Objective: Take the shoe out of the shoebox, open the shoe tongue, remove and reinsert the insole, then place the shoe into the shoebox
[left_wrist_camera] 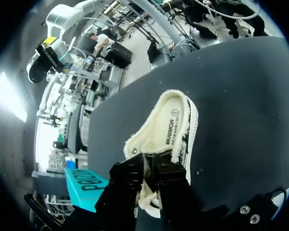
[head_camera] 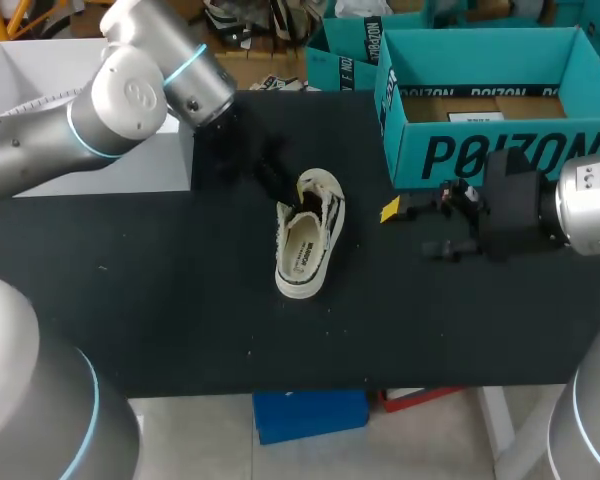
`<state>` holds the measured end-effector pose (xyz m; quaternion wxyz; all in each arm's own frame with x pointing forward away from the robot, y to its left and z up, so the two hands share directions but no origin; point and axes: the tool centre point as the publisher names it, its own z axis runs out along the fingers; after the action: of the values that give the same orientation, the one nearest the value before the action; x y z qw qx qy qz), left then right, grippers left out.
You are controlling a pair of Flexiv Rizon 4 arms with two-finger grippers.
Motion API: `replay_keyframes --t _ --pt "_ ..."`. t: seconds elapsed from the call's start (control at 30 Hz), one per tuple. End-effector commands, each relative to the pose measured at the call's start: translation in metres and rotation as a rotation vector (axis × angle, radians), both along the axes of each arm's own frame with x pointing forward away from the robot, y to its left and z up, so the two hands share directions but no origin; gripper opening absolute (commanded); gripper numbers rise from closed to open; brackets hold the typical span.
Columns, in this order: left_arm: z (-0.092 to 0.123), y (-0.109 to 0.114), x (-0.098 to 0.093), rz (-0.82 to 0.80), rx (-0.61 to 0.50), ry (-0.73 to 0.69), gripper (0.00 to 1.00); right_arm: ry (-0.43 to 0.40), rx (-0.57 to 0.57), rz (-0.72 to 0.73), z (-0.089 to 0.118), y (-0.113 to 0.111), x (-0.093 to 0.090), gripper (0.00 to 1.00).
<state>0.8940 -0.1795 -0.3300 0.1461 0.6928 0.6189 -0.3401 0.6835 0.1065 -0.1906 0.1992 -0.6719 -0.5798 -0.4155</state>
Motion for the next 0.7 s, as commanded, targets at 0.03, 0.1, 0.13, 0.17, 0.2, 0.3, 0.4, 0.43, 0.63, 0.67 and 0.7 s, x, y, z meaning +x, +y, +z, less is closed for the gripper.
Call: replay_keyframes --t 0.03,0.1,0.13,0.17,0.2,0.3,0.4,0.43,0.63,0.67,0.7 --pt "0.034 0.022 -0.003 0.008 0.057 -0.041 0.22 0.000 -0.001 -0.001 0.000 0.001 0.000 1.00" --pt "0.043 0.030 -0.001 0.014 0.075 -0.056 0.31 0.000 -0.001 -0.001 0.000 0.001 0.000 1.00" --pt "0.047 0.034 0.000 0.015 0.085 -0.064 0.37 0.000 -0.001 -0.001 0.000 0.001 0.000 1.00" --pt "0.050 0.037 0.000 0.016 0.094 -0.071 0.43 0.000 -0.001 -0.001 0.000 0.001 0.000 1.00" --pt "0.052 0.041 0.001 0.020 0.101 -0.077 0.44 0.000 -0.001 -0.001 0.000 0.001 0.000 1.00" --pt "0.059 0.051 0.003 0.027 0.125 -0.098 0.44 0.000 -0.001 -0.001 0.000 0.001 0.000 1.00" --pt "0.061 0.058 0.004 0.020 0.166 -0.122 0.45 0.000 -0.001 -0.001 0.000 0.001 0.000 1.00" --pt "0.061 0.060 0.004 0.018 0.176 -0.126 0.45 0.000 -0.001 -0.001 0.000 0.001 0.000 1.00" --pt "0.063 0.064 0.003 0.016 0.205 -0.141 0.47 0.000 -0.001 -0.001 0.000 0.001 0.000 1.00" --pt "0.063 0.065 0.003 0.014 0.211 -0.145 0.47 0.000 -0.001 -0.001 0.000 0.001 0.000 1.00" --pt "0.064 0.066 0.003 0.014 0.212 -0.146 0.48 0.000 -0.001 -0.001 0.000 0.001 0.000 1.00"
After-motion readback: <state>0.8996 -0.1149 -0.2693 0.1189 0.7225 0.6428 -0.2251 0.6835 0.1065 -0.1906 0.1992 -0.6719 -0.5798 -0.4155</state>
